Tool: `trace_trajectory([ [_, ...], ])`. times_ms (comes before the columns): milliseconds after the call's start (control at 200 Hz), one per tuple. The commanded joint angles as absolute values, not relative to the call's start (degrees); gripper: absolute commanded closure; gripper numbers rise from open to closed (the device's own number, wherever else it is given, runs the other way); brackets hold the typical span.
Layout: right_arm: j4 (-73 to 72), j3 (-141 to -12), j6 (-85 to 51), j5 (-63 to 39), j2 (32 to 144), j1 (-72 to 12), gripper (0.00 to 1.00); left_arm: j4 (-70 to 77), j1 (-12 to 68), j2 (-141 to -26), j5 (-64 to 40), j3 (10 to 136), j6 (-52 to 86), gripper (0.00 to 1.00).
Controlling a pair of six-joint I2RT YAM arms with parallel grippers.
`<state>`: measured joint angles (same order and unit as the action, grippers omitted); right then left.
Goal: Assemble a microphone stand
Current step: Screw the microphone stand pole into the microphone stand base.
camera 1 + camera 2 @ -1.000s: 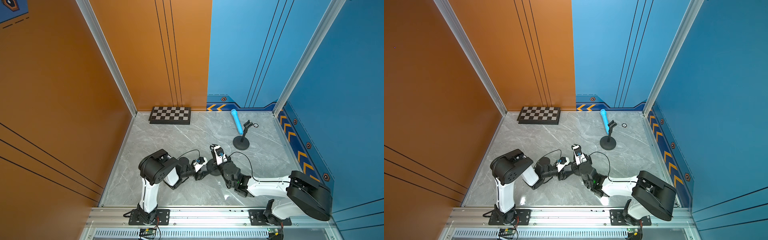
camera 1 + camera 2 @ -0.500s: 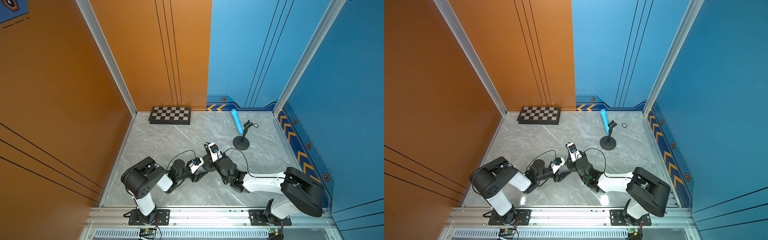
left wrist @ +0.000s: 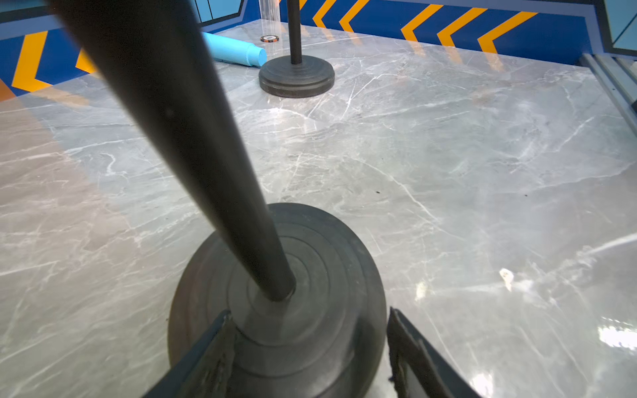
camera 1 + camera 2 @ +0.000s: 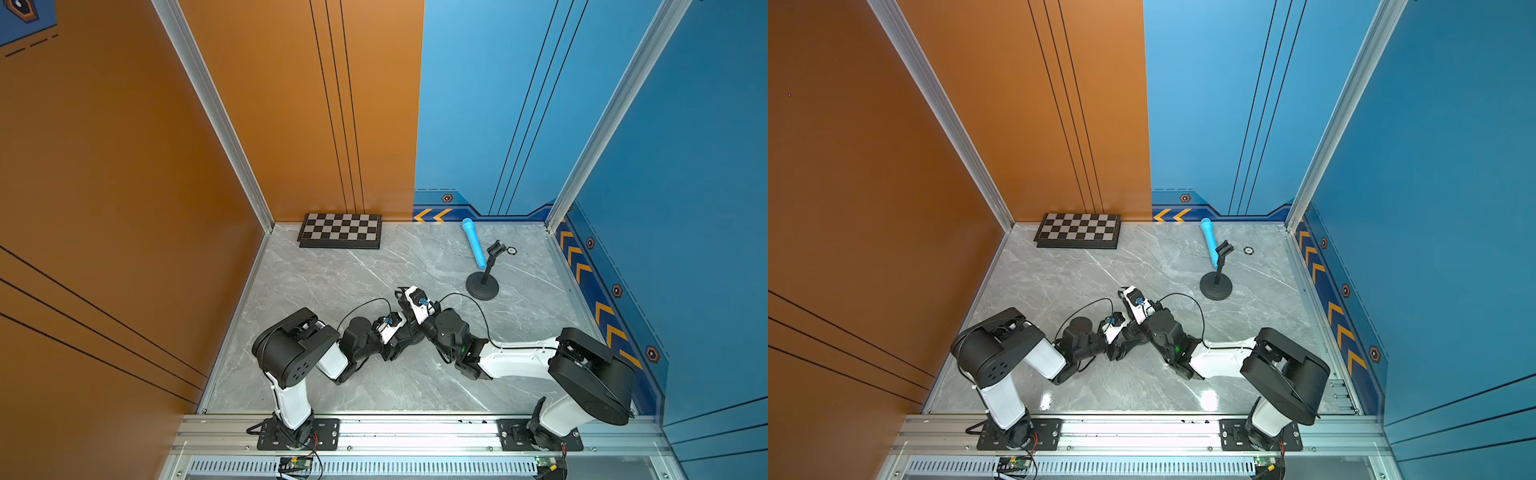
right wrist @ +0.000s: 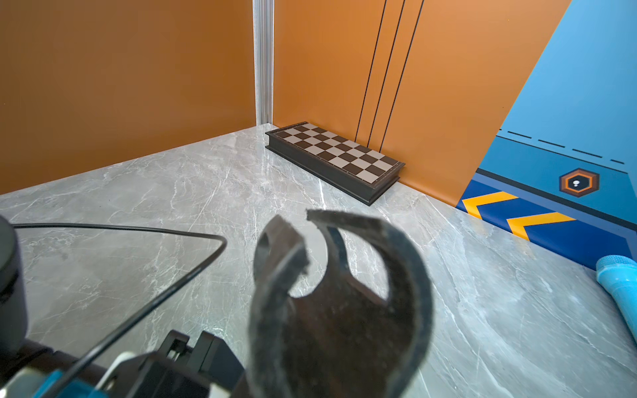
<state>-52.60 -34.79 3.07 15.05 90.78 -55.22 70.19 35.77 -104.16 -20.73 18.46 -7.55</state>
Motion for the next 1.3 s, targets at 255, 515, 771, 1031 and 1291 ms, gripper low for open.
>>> trace_trajectory([
  [255,-57.6,-30.5,0.8,12.9,91.6,-54.9,0.99,69.0,33.3,-107.1,-23.9,22.7,-4.6,0.31],
  [515,-57.5,-29.0,0.9,10.6,90.4,-54.5,0.92,69.0,32.6,-105.2,-28.5,25.2,-3.0,0.34],
  [771,-55.6,-29.3,0.6,7.8,89.7,-53.2,0.83,69.0,31.5,-101.8,-29.3,26.2,-4.5,0.39],
  [1031,-45.9,-33.1,-2.7,-3.3,85.3,-49.0,0.63,69.0,30.6,-101.1,-33.1,26.3,-6.3,0.40],
  [1291,-25.4,-37.9,4.3,-25.0,80.4,-44.9,0.50,69.0,30.5,-101.7,-35.6,26.2,-7.1,0.43],
])
